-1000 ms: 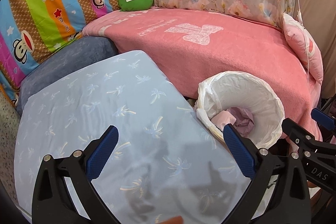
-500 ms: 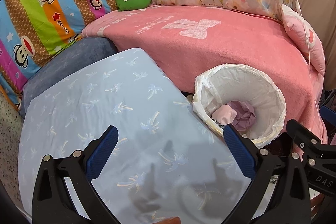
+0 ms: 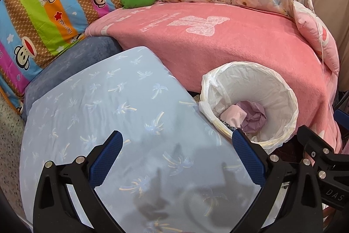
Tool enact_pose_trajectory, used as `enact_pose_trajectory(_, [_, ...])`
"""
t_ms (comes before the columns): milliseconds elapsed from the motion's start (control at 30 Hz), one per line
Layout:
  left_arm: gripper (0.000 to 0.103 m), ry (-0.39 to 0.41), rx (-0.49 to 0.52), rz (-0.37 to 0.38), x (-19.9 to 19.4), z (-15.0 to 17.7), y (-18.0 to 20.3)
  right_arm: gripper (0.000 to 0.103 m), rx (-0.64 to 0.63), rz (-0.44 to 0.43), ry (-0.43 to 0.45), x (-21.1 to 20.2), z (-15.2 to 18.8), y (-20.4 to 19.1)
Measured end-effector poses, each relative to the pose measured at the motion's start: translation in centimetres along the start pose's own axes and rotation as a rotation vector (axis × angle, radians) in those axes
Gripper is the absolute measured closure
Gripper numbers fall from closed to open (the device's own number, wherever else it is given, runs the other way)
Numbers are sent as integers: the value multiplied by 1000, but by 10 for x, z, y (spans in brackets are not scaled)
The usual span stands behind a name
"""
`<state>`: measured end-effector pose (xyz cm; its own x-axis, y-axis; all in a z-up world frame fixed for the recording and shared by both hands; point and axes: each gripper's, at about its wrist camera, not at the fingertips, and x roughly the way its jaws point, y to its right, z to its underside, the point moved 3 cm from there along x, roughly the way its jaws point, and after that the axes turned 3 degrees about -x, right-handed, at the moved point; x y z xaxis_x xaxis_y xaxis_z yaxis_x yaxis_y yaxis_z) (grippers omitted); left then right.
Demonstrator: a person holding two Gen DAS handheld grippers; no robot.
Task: Organize soft objects
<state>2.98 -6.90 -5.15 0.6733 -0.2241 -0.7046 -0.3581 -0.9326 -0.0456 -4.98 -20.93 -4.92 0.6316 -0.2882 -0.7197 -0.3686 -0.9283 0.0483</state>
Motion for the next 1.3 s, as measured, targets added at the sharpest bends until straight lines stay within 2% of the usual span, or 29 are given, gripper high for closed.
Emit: enact_pose_trajectory(1300, [7, -14, 5, -8, 1, 4, 4, 6, 9, 12, -15, 3, 6, 5])
